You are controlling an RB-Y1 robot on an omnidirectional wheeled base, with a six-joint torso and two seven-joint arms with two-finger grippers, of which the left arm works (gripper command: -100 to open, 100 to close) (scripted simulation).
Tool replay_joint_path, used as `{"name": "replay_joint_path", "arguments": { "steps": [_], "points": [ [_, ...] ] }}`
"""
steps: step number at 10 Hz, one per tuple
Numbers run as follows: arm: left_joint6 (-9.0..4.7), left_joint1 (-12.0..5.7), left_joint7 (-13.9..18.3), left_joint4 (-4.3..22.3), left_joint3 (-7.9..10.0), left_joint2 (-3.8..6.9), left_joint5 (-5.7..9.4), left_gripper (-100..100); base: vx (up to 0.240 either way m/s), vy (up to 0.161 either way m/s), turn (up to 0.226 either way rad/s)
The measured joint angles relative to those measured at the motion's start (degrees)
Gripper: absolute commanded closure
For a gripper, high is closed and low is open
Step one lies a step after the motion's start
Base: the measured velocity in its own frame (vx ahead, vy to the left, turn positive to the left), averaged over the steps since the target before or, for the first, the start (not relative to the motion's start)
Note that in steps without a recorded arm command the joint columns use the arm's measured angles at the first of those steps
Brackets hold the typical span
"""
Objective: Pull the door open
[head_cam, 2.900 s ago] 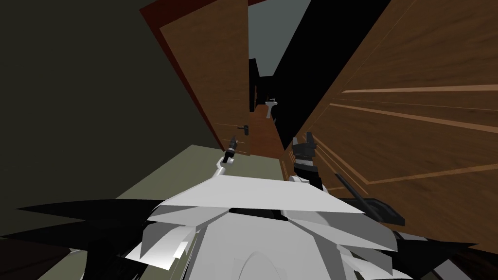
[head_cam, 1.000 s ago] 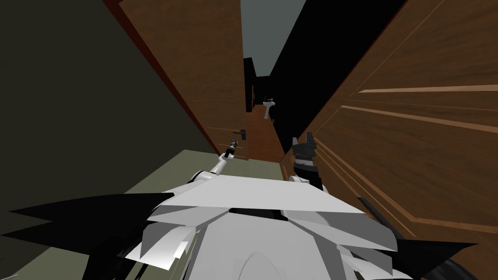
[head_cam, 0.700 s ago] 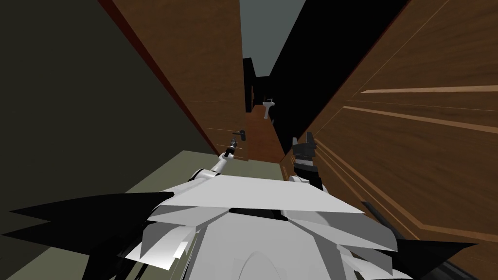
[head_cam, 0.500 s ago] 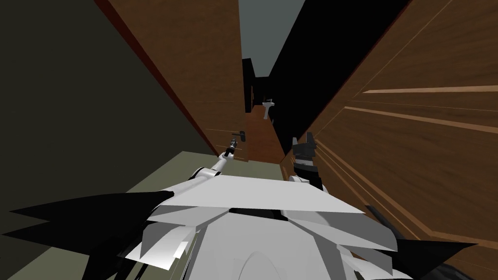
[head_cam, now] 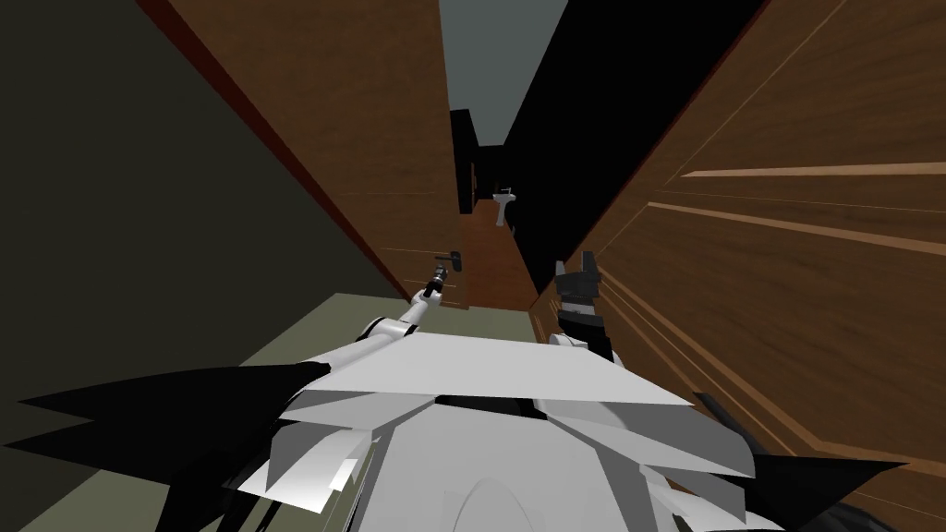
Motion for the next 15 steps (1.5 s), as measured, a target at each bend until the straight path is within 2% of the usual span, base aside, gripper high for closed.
{"name": "replay_joint_path", "arguments": {
  "steps": [1, 2, 3, 4, 5, 6, 7, 8, 10, 12, 13, 15],
  "points": [
    [-0.59, -0.14, 0.47, 1.15, 0.87, 0.99, 0.03, -100, 0.083, -0.023, -0.250],
    [-0.02, 1.09, 0.91, -0.44, 1.77, 1.83, 0.04, -100, 0.059, -0.013, -0.051],
    [-0.22, 0.69, 0.97, 0.55, 2.26, 2.01, 0.05, -100, 0.081, -0.020, -0.287],
    [-1.31, 0.03, 1.68, 2.93, 3.12, 3.36, 0.09, -100, 0.069, -0.002, -0.131],
    [-1.96, -0.04, 1.73, 3.71, 3.87, 3.47, 0.10, -100, 0.029, -0.001, 0.027],
    [-1.57, 0.68, 1.53, 2.53, 4.12, 3.42, 0.09, -100, 0.067, -0.011, -0.268],
    [-1.44, 1.26, 1.95, 2.45, 4.96, 4.45, 0.09, -100, 0.093, -0.001, -0.265],
    [-2.18, 0.94, 2.42, 4.08, 5.87, 5.33, 0.09, -100, 0.063, 0.003, -0.049],
    [-1.48, 2.02, 2.25, 2.27, 6.58, 5.37, 0.10, -100, 0.029, -0.002, -0.091],
    [-1.36, 2.89, 2.39, 2.09, 8.36, 6.41, 0.13, -100, 0.056, 0.009, -0.168],
    [-1.39, 2.87, 2.40, 2.13, 8.47, 6.45, 0.13, 100, -0.010, -0.003, 0.046],
    [-1.33, 2.91, 2.38, 2.12, 8.36, 6.40, 0.12, 100, -0.011, -0.003, 0.002]
  ]
}}
